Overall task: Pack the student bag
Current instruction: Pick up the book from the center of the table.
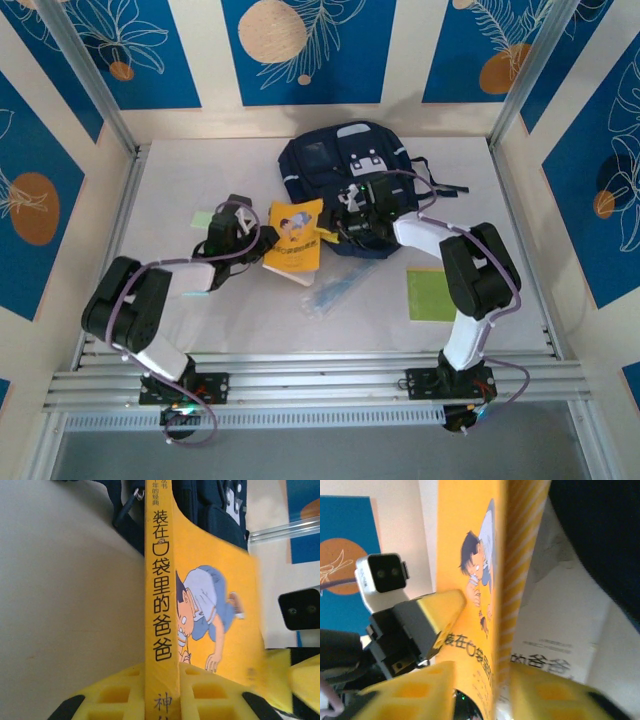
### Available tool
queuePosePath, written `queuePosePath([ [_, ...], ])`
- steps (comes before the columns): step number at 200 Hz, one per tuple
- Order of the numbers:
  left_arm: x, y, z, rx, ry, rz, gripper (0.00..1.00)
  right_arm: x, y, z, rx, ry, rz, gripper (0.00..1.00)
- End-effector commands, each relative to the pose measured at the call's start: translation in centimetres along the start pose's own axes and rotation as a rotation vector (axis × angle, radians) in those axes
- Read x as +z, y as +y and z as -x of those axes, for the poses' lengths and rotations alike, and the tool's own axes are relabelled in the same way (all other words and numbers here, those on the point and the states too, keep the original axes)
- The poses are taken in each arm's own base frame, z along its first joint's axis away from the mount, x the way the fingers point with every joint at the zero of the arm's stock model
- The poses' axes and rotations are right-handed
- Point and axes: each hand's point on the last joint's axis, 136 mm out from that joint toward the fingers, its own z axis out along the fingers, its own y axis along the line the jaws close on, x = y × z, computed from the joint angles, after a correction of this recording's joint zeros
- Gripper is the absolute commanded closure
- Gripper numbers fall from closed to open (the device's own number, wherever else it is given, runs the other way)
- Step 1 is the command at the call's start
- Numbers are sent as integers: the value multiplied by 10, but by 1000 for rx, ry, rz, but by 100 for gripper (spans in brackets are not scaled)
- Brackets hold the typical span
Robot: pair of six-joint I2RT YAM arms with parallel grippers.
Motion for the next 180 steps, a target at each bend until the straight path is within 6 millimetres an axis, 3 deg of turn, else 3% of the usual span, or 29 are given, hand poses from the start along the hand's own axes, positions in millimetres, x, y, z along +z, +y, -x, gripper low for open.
queuePosePath([
  [1,-20,-31,31,98,-102,8,100,-25,18,3,-37,-87,-32,39],
  [16,-31,-39,48,117,-148,37,100,-33,16,-1,-17,-124,-98,20],
  [37,-46,-47,75,119,-241,57,100,-33,27,-14,-4,-142,-102,7],
  [74,-57,-64,108,53,-399,14,99,0,62,-39,70,-126,3,3],
  [100,-61,-69,123,-35,-497,-43,99,22,92,-40,125,-162,142,1],
  [145,-78,-70,131,-101,-633,-74,98,41,116,-37,221,-212,281,0],
  [180,-85,-72,123,-132,-676,-104,98,55,132,-30,277,-225,392,0],
])
